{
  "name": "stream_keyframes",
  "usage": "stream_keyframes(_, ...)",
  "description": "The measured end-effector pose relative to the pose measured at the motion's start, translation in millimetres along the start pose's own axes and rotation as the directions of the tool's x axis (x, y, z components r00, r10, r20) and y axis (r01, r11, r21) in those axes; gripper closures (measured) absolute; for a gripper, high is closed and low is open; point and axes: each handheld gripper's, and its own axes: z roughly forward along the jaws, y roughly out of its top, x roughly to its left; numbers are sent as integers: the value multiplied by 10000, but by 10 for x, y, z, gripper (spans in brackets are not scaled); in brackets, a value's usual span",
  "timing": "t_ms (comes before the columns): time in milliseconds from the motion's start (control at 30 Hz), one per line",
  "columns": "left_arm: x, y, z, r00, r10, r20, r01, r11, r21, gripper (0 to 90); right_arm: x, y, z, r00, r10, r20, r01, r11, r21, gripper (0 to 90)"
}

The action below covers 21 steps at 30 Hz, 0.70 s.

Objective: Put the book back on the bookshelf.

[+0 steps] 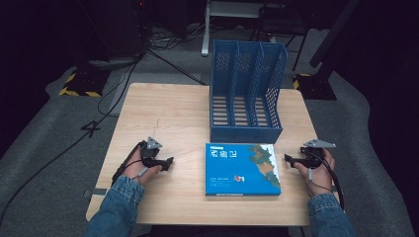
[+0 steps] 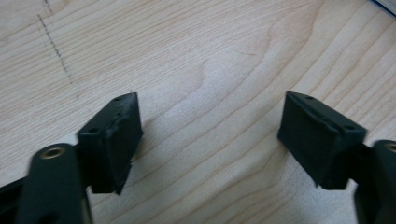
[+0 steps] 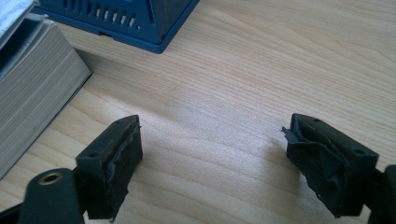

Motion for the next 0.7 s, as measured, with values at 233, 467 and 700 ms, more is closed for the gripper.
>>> stream_keyframes(233, -55, 139, -133, 9991, -62, 408, 79, 9991, -408, 302, 9, -14, -13, 9984, 360, 439, -360, 9994, -5, 157)
stream_keyframes(467, -196, 335, -271, 9934, -15, 1149, 133, 9947, -1024, 318, 28, -49, -50, 9955, 641, 699, -639, 9979, -50, 186)
stream_keyframes(700, -438, 517, -307, 9779, 202, 2080, 115, 9886, -1501, 323, 118, -44, -138, 9959, 710, 564, -708, 9975, -52, 325)
